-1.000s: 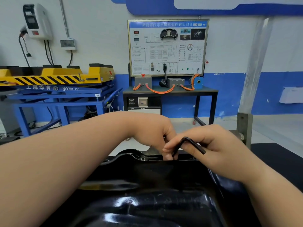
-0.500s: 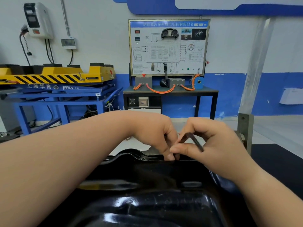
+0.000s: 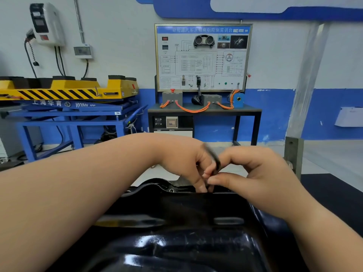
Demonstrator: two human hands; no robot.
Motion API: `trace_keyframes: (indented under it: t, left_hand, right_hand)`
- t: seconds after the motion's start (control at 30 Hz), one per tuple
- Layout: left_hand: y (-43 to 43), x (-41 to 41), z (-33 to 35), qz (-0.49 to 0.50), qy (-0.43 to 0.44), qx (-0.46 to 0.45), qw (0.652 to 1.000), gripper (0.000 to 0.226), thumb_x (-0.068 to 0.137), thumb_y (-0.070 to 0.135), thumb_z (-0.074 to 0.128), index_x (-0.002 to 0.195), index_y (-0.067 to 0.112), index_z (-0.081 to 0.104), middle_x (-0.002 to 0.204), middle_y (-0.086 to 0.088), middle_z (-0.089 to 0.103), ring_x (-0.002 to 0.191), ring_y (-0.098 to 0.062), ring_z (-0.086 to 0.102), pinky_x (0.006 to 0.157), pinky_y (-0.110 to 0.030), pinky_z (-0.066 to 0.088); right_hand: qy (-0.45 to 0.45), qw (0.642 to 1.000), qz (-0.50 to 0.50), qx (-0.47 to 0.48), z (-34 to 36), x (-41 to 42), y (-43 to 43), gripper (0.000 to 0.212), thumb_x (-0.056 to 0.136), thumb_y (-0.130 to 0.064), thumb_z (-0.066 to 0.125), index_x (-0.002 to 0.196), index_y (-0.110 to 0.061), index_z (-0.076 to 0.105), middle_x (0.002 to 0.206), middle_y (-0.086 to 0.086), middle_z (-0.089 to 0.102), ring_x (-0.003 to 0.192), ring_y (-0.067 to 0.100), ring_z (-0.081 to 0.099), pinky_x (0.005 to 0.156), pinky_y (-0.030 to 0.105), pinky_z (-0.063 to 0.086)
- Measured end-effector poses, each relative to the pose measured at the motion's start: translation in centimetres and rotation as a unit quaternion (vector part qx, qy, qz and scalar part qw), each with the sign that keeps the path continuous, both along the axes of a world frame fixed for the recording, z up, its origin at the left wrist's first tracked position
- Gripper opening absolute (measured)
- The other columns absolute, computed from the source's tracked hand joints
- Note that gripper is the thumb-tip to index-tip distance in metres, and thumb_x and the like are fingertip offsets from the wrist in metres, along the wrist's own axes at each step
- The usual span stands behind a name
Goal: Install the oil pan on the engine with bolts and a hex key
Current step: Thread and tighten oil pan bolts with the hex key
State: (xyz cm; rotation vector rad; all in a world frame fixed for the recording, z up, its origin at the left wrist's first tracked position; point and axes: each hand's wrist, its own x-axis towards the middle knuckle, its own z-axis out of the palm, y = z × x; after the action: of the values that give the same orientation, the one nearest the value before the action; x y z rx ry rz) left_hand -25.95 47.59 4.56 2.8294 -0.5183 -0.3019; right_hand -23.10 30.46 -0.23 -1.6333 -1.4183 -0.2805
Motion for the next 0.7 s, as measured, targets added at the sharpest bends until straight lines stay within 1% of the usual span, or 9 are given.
trace_keyframes:
  t: [0.1, 0.13, 0.23, 0.33, 0.4, 0.43, 0.5, 0.57, 0.7]
  left_hand:
    - [-0.1, 0.0, -0.1, 0.018, -0.002, 0.009, 1.0, 0.032, 0.079, 0.024, 0.072, 0.056, 0.04, 0.058, 0.063, 0.004, 0.065, 0.057, -0.003, 0.051, 0.057, -0.009, 0.037]
    - [-0.2, 0.0, -0.1, 0.019, -0.002, 0.01, 1.0, 0.031, 0.079, 0.024, 0.072, 0.056, 0.039, 0.058, 0.062, 0.008, 0.065, 0.056, 0.0, 0.051, 0.056, -0.008, 0.037]
    - [-0.2, 0.2, -0.1, 0.01, -0.015, 0.033, 0.999, 0.025, 0.079, 0.026, 0.072, 0.062, 0.038, 0.059, 0.047, 0.026, 0.054, 0.052, 0.011, 0.05, 0.052, -0.002, 0.034]
    - [-0.1, 0.3, -0.2, 0.005, -0.016, 0.049, 0.999, 0.003, 0.08, 0.027, 0.071, 0.079, 0.023, 0.071, 0.056, 0.021, 0.057, 0.058, 0.008, 0.051, 0.061, -0.007, 0.039]
    - [-0.1, 0.2, -0.2, 0.007, -0.007, 0.028, 1.0, 0.007, 0.079, 0.023, 0.072, 0.086, 0.019, 0.073, 0.061, 0.019, 0.059, 0.059, 0.006, 0.052, 0.067, -0.013, 0.042]
    - [-0.1, 0.1, -0.2, 0.008, -0.004, 0.019, 1.0, 0.004, 0.078, 0.022, 0.073, 0.082, 0.024, 0.073, 0.06, 0.02, 0.059, 0.058, 0.006, 0.051, 0.068, -0.014, 0.042]
    - [0.0, 0.2, -0.2, 0.006, -0.009, 0.022, 1.0, 0.022, 0.078, 0.023, 0.073, 0.064, 0.038, 0.066, 0.051, 0.021, 0.055, 0.054, 0.005, 0.049, 0.061, -0.012, 0.04]
    - [0.0, 0.2, -0.2, 0.01, -0.011, 0.019, 1.0, 0.031, 0.078, 0.024, 0.073, 0.056, 0.04, 0.059, 0.048, 0.018, 0.053, 0.05, 0.002, 0.047, 0.053, -0.009, 0.036]
    - [-0.1, 0.2, -0.2, 0.014, -0.007, 0.014, 1.0, 0.023, 0.079, 0.026, 0.072, 0.062, 0.038, 0.062, 0.052, 0.018, 0.057, 0.053, 0.004, 0.05, 0.055, -0.006, 0.035]
  right_hand:
    - [-0.013, 0.999, -0.033, 0.005, -0.1, 0.0, 0.3, 0.016, 0.072, -0.018, 0.08, 0.071, -0.009, 0.067, 0.07, -0.004, 0.067, 0.072, 0.013, 0.063, 0.067, 0.029, 0.049]
    - [-0.003, 0.999, -0.035, 0.003, -0.1, 0.0, 0.4, 0.018, 0.072, -0.019, 0.08, 0.071, -0.009, 0.065, 0.07, -0.002, 0.067, 0.072, 0.014, 0.062, 0.067, 0.032, 0.049]
    - [0.023, 0.999, 0.015, -0.016, 0.0, 0.1, 0.2, 0.011, 0.076, -0.018, 0.072, 0.086, -0.018, 0.07, 0.081, -0.008, 0.071, 0.082, 0.01, 0.066, 0.075, 0.024, 0.052]
    - [0.056, 0.996, 0.064, -0.037, 0.1, 0.1, -0.5, 0.028, 0.081, -0.012, 0.061, 0.104, -0.025, 0.069, 0.094, -0.012, 0.073, 0.09, 0.011, 0.069, 0.08, 0.025, 0.055]
    - [0.027, 0.997, 0.054, -0.039, 0.2, 0.1, -0.5, 0.026, 0.082, -0.01, 0.061, 0.098, -0.027, 0.072, 0.091, -0.014, 0.074, 0.086, 0.006, 0.069, 0.077, 0.02, 0.055]
    - [0.016, 0.999, 0.04, -0.033, 0.2, 0.0, -0.5, 0.024, 0.08, -0.009, 0.064, 0.093, -0.027, 0.073, 0.087, -0.015, 0.074, 0.083, 0.003, 0.069, 0.074, 0.016, 0.054]
    - [0.007, 1.0, 0.015, -0.012, 0.0, 0.1, -0.2, 0.017, 0.077, -0.006, 0.072, 0.082, -0.022, 0.075, 0.078, -0.012, 0.073, 0.076, 0.003, 0.068, 0.069, 0.013, 0.052]
    - [-0.002, 1.0, -0.013, 0.012, -0.1, 0.1, 0.2, 0.006, 0.073, -0.012, 0.078, 0.076, -0.015, 0.073, 0.074, -0.009, 0.071, 0.073, 0.007, 0.066, 0.068, 0.018, 0.051]
    - [0.024, 0.999, -0.025, 0.013, -0.2, 0.3, 0.5, 0.011, 0.074, -0.019, 0.077, 0.077, -0.013, 0.068, 0.077, -0.006, 0.067, 0.079, 0.013, 0.065, 0.074, 0.034, 0.051]
